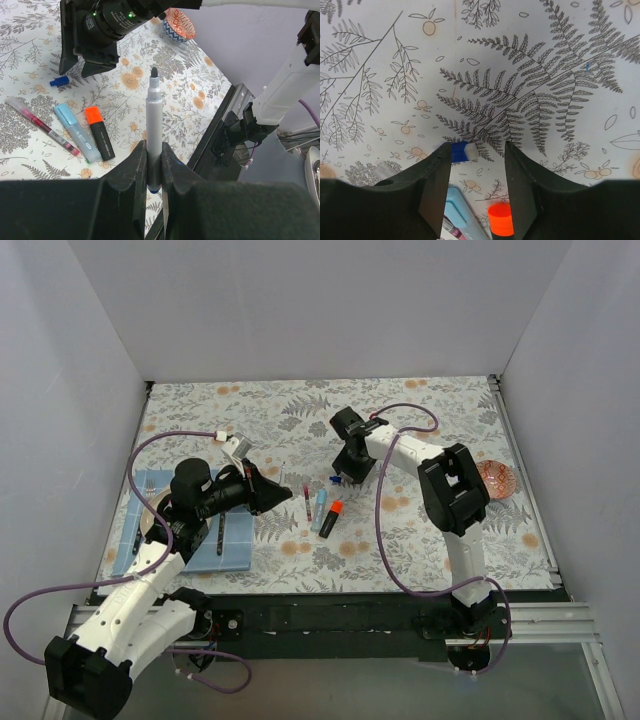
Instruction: Insert the pens into the pen caps
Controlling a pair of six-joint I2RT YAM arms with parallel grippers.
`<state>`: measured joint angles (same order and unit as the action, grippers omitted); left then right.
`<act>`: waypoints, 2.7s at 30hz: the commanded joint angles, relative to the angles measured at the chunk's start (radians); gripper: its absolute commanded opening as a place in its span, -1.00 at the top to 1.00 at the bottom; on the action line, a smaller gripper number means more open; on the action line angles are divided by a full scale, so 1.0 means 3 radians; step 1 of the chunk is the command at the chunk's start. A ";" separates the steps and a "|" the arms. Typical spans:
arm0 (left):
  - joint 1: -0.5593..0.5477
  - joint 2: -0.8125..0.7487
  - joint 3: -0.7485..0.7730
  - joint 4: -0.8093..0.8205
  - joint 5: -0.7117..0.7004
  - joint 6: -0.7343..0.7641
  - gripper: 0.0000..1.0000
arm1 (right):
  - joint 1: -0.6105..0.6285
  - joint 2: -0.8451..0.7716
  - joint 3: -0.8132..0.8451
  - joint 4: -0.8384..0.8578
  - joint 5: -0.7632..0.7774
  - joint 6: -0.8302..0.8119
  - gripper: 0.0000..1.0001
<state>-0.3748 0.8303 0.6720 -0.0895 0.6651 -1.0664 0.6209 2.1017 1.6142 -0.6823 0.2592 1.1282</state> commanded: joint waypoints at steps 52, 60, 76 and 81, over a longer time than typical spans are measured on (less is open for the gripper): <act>0.0017 -0.0211 -0.0016 0.0007 -0.0100 0.0016 1.00 | 0.0231 0.0582 0.0653 -0.0599 0.0327 -0.0355 0.29; 0.0017 -0.0257 -0.0026 0.0002 -0.0131 0.0027 1.00 | 0.0237 0.0200 -0.0062 -0.0237 0.0486 -0.0922 0.57; -0.0187 0.0003 -0.0006 0.0109 -0.0120 -0.0101 1.00 | 0.0185 -0.1161 -0.2235 0.0950 0.0220 -0.2094 0.87; -0.0509 0.0065 -0.0031 0.0114 -0.0340 -0.0203 1.00 | 0.0155 -0.1207 -0.2257 0.0965 0.0220 -0.2165 0.97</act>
<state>-0.4618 0.8532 0.6609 -0.0711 0.6147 -1.1023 0.6800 1.7206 0.9924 -0.2989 0.3378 0.5449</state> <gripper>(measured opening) 0.103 0.221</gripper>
